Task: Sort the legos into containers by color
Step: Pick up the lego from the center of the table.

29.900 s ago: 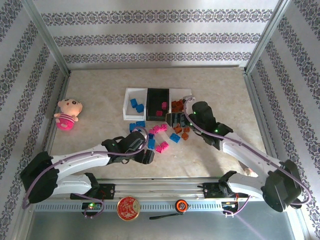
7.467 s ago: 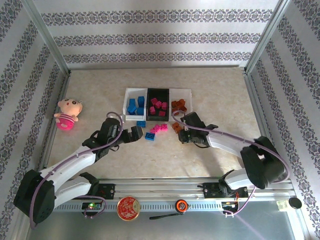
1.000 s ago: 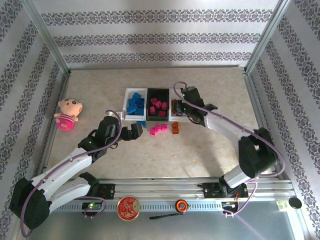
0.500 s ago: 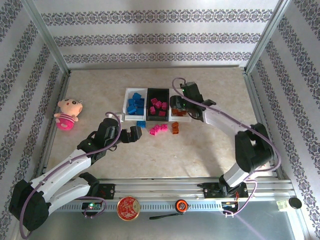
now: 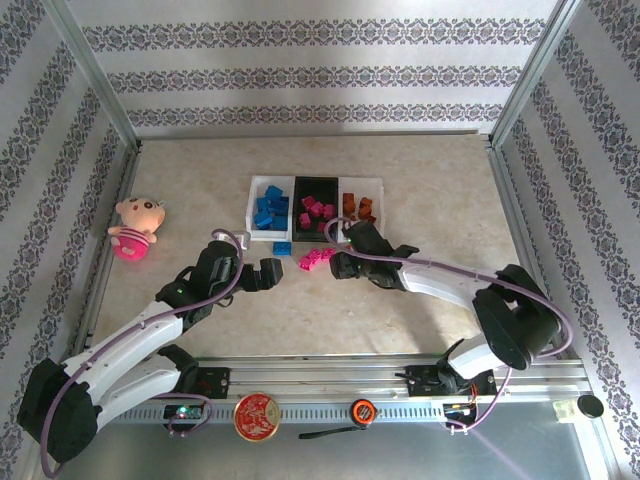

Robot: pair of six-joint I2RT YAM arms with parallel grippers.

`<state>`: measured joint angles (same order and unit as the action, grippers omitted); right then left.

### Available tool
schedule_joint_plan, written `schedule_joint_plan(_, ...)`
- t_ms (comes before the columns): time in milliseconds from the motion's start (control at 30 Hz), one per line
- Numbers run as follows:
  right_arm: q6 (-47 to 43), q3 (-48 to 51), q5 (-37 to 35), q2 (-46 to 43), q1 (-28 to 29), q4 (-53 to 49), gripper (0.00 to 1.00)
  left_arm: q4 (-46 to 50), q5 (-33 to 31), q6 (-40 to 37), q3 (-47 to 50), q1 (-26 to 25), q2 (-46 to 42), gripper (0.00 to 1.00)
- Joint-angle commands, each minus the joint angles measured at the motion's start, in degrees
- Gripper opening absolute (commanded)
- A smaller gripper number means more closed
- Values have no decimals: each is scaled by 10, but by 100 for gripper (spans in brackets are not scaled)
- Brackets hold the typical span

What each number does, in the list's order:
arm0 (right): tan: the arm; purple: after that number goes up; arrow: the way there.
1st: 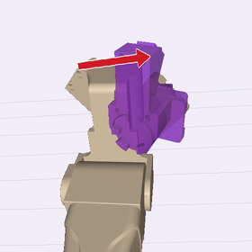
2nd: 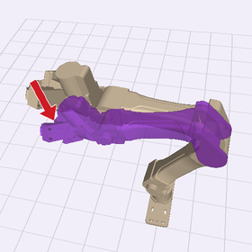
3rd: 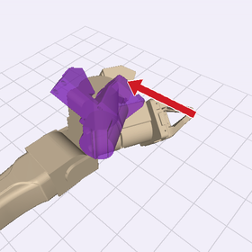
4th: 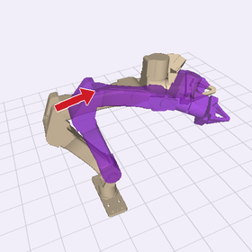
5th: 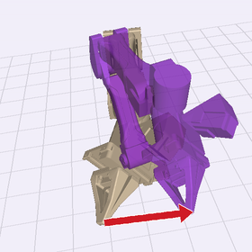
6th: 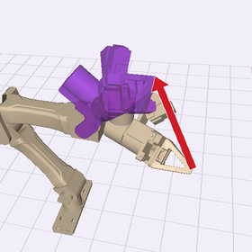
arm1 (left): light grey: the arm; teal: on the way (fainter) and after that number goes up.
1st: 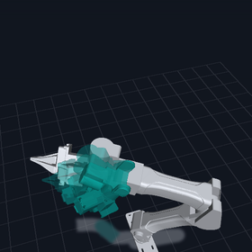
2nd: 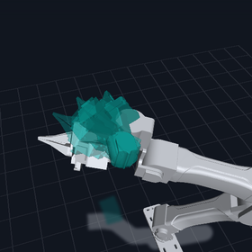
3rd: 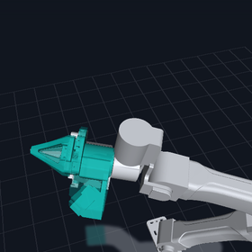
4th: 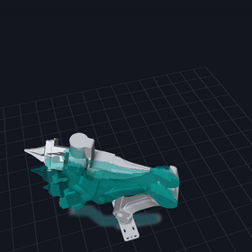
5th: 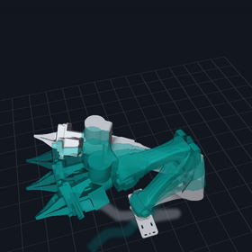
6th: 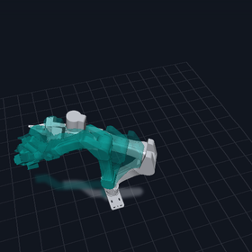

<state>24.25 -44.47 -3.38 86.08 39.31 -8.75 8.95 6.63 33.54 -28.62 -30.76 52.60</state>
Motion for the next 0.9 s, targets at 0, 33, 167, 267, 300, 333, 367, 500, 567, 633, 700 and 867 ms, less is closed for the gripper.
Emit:
schedule_joint_plan(0,15,-11,-21,41,2,0,67,-15,6,12,10,-6,-3,100)
schedule_joint_plan(33,14,-16,-26,53,2,1,67,-15,6,12,10,-6,-3,100)
schedule_joint_plan(167,9,-30,-39,91,-3,7,64,-11,7,13,11,-6,-5,100)
schedule_joint_plan(267,9,-28,-35,101,-11,25,60,-10,6,14,12,-6,-6,100)
schedule_joint_plan(300,8,-26,-35,101,-14,31,59,-11,6,14,12,-7,-6,100)
schedule_joint_plan(333,5,-26,-33,101,-14,38,59,-10,6,14,13,-6,-6,100)
schedule_joint_plan(367,3,-26,-33,101,-13,42,59,-11,6,13,13,-6,-5,100)
schedule_joint_plan(500,-3,-33,-32,105,-14,47,51,-14,6,14,14,-6,-3,100)
schedule_joint_plan(567,-3,-33,-33,102,-14,45,45,-14,4,14,14,-7,-2,100)
schedule_joint_plan(633,-2,-24,-29,90,-14,43,40,-13,5,13,14,-6,-3,100)
schedule_joint_plan(700,-2,-12,-26,69,-13,39,37,-13,5,14,15,-6,-3,100)
schedule_joint_plan(867,0,31,-5,-25,-7,27,32,-16,6,11,17,-5,-1,100)
